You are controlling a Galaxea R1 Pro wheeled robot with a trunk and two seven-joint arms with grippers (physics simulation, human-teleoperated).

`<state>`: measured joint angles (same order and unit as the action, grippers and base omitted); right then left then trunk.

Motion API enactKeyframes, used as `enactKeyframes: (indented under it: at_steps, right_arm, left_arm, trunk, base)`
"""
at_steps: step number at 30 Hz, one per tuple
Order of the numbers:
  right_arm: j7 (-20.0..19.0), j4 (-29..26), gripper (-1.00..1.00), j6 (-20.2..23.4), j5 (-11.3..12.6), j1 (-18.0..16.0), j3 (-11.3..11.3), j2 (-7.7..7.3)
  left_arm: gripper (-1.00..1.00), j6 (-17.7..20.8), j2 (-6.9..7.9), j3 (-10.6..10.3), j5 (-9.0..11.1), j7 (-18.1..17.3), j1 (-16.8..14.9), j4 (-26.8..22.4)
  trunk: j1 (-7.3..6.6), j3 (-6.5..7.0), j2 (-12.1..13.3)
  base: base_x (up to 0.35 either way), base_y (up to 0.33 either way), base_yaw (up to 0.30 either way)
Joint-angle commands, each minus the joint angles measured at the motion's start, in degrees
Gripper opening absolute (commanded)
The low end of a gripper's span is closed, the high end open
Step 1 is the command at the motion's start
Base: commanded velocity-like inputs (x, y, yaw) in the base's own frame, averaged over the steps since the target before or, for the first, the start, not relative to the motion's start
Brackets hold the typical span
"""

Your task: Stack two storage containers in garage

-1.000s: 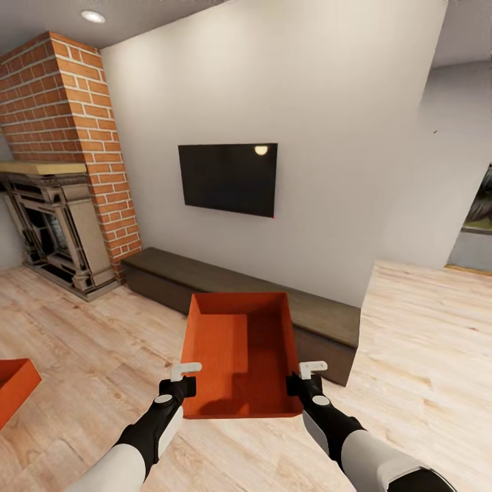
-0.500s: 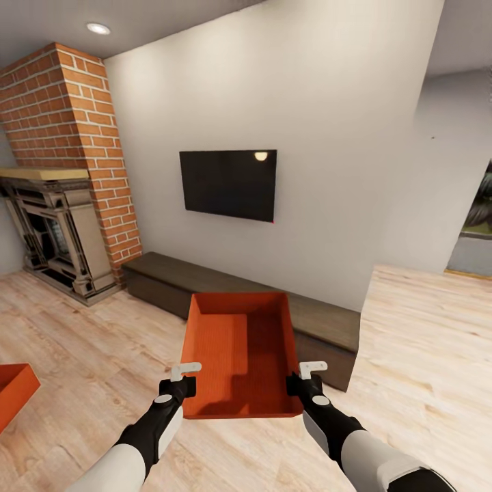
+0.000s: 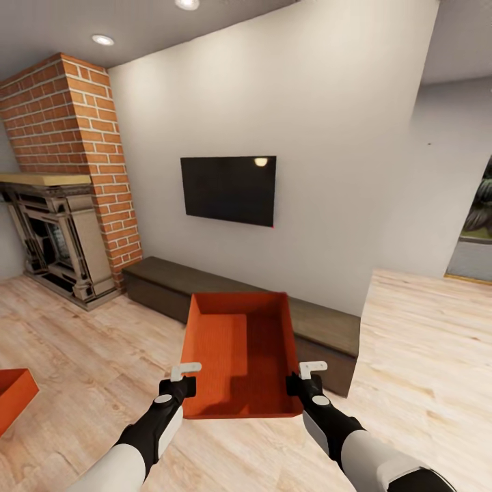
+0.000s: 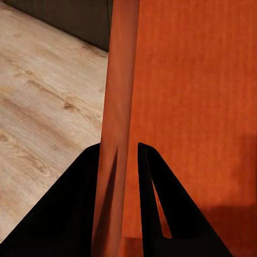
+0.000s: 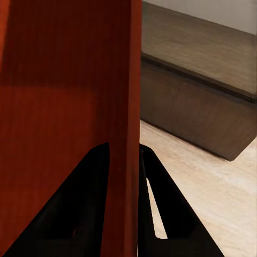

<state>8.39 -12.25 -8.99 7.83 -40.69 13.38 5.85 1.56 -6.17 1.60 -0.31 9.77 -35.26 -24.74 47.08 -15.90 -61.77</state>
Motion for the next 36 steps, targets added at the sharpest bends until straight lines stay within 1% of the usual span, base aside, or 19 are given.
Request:
enactKeyframes:
  at_steps: [1, 13, 28, 36]
  right_arm:
    - [3.5, 0.1, -1.0, -0.3, 0.8, 0.0, -0.7, 0.03]
    - [3.5, 0.1, -1.0, -0.3, 0.8, 0.0, -0.7, -0.03]
    - [3.4, 0.1, -1.0, -0.2, 0.9, 0.0, -0.8, -0.26]
    - [3.4, 0.1, -1.0, -0.2, 0.8, 0.0, -0.8, -0.14]
  left_arm:
    - [-1.0, 0.2, -0.34, 1.4, 1.7, 2.2, -0.1, -0.2]
    - [-1.0, 0.2, -0.34, 1.4, 1.7, 2.2, -0.1, -0.2]
    - [-1.0, 0.1, -0.34, 1.2, 1.8, 2.2, -0.1, -0.2]
    - [-1.0, 0.1, -0.43, 1.2, 1.8, 2.2, -0.1, -0.1]
  trunk:
    - [0.01, 0.02, 0.0]
    - [0.01, 1.04, 0.0]
    - [0.01, 1.11, 0.0]
    - [0.01, 1.11, 0.0]
  base:
    - [0.0, 0.0, 0.0]
    - [0.0, 0.0, 0.0]
    - [0.0, 0.0, 0.0]
    - [0.0, 0.0, 0.0]
